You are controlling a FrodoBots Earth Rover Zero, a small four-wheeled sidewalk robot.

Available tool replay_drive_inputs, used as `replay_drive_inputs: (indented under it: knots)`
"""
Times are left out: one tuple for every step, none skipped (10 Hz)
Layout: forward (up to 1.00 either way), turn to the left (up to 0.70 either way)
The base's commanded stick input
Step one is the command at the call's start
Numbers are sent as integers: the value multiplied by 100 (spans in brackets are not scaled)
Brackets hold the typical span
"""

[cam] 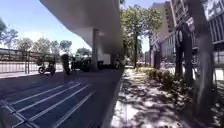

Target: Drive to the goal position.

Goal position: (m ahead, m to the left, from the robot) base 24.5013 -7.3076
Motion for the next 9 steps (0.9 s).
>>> replay_drive_inputs:
  knots:
    - [45,-27]
    - [45,-18]
    - [45,-7]
    - [45,-19]
    - [45,-27]
    - [45,-17]
    - [45,0]
    - [45,0]
    - [45,0]
